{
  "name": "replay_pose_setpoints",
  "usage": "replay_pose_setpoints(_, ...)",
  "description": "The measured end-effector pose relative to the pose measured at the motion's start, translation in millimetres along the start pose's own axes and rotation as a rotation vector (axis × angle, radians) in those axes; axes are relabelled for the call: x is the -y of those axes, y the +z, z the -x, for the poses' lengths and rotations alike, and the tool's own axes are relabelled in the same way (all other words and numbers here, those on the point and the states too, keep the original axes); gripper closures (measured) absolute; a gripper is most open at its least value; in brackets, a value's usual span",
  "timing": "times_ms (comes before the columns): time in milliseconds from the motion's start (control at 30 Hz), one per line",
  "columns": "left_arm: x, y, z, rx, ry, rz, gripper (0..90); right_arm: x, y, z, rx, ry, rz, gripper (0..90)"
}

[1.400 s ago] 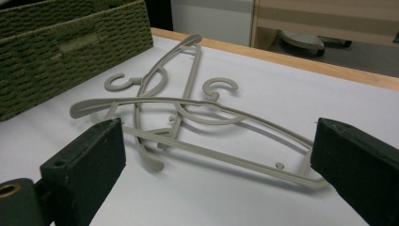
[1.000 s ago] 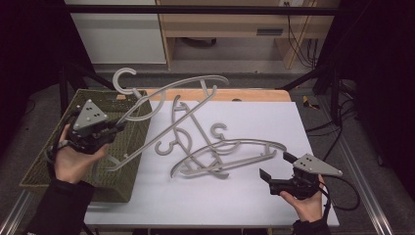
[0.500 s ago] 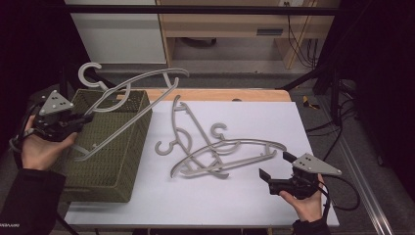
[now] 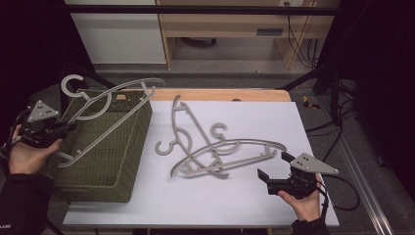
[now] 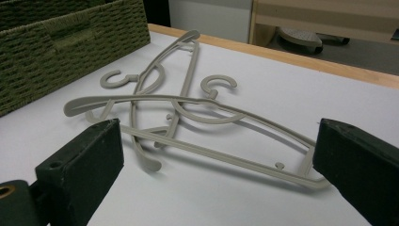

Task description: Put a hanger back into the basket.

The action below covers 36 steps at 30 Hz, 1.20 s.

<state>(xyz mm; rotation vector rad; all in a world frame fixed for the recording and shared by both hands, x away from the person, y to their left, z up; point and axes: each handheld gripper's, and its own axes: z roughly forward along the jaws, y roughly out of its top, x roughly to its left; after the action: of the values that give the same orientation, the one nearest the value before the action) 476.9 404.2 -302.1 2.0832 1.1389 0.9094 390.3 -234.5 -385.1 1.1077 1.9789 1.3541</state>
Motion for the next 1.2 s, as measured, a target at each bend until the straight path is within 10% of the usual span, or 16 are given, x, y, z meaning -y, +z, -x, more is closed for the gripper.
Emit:
replay_pose_setpoints(467,31.5,7.6,-25.9,-0.065,-0.065,-0.047,81.4,0.9,1.6,0.2,-0.005,-0.009,-0.009,2.5)
replay_pose_setpoints(1200,51.8,37.0,-20.8,-0.103,-0.046,-0.189,81.4,1.2,2.7,-0.7,-0.001,-0.009,-0.013,2.5)
